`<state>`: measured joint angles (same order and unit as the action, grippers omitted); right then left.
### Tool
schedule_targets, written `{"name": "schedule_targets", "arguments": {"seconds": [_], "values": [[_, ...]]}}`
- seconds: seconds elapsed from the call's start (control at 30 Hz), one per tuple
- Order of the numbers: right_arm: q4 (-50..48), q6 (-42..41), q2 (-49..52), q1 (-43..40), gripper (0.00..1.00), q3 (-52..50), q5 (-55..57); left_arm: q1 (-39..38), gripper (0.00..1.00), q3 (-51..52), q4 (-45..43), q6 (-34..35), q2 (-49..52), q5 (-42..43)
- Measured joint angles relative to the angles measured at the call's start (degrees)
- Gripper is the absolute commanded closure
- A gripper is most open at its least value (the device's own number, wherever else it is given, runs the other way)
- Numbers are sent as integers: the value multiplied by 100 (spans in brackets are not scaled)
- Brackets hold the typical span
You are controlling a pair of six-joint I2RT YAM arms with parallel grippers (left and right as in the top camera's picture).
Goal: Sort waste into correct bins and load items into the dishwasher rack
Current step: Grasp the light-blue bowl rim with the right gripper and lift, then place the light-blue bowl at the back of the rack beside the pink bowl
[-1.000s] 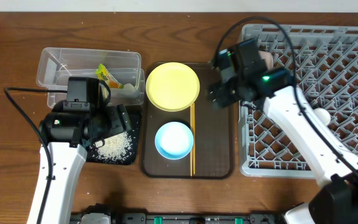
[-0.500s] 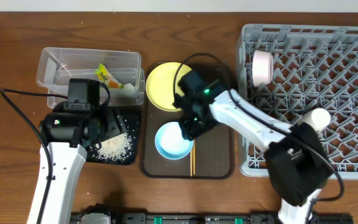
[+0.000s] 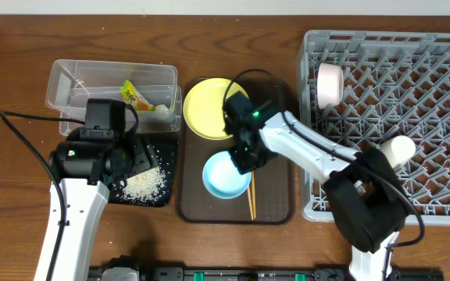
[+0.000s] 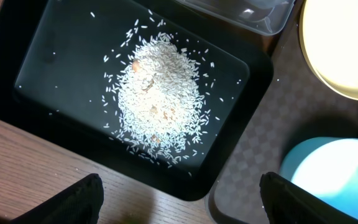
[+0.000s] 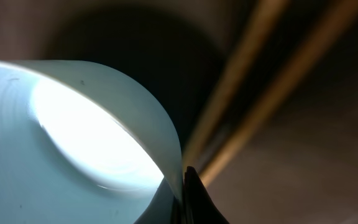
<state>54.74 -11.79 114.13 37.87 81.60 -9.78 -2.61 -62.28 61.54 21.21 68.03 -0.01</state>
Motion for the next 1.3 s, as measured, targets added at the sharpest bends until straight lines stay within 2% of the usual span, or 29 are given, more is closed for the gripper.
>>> {"name": "schedule_targets", "arguments": {"seconds": [0.23,0.37,0.5,0.77,1.1,1.3], "values": [[-149,28,-1086,-793,99,629,1143,0,17,0,-2,-2,2,0],[-793,254,-1963,-1447,99,820,2535,0,17,0,-2,-2,2,0],[-1519,811,-2216,-2033,99,874,3862,0,17,0,-4,-2,2,-2],[-2787,2120,-1690,-3018,99,866,5720,0,17,0,-4,0,2,-2],[-3954,2452,-378,-3582,99,863,7388,0,17,0,-24,-2,2,0],[-4059,2455,240,-3569,99,863,7656,0,17,2,-37,-2,2,0]]}}
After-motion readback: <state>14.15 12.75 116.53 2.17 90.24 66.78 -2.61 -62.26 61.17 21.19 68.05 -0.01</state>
